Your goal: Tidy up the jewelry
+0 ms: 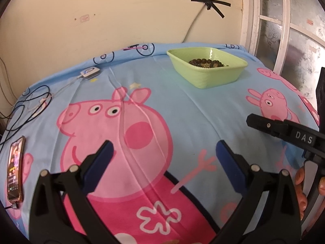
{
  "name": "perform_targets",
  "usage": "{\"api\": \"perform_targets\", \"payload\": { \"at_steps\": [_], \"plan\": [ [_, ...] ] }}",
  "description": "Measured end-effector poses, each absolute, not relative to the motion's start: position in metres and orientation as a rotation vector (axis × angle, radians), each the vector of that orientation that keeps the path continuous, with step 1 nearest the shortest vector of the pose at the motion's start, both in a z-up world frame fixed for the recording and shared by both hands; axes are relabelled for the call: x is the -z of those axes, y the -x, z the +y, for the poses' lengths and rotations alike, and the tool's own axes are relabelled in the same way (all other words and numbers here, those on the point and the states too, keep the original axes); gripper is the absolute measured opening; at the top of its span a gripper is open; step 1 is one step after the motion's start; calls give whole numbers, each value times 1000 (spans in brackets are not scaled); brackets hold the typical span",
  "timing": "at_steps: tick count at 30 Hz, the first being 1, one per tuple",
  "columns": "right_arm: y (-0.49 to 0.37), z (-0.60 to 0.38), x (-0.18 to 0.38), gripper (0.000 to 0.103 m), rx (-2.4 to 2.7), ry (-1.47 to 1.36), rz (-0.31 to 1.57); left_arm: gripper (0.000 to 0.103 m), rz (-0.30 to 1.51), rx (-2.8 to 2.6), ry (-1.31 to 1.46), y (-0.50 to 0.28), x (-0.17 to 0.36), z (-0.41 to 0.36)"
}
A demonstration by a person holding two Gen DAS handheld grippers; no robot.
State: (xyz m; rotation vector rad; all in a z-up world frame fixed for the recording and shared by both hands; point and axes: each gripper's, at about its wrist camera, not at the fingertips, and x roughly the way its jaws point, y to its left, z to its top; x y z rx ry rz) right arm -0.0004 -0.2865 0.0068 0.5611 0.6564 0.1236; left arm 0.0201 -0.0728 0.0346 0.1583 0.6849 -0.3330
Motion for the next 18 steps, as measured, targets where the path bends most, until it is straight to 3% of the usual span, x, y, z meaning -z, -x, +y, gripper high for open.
{"api": "perform_targets", "payload": {
  "at_steps": [18],
  "plan": [
    [0,-286,-7,18,-124,-560,657,97,707,293,-114,-26,-35,-62]
  ]
}}
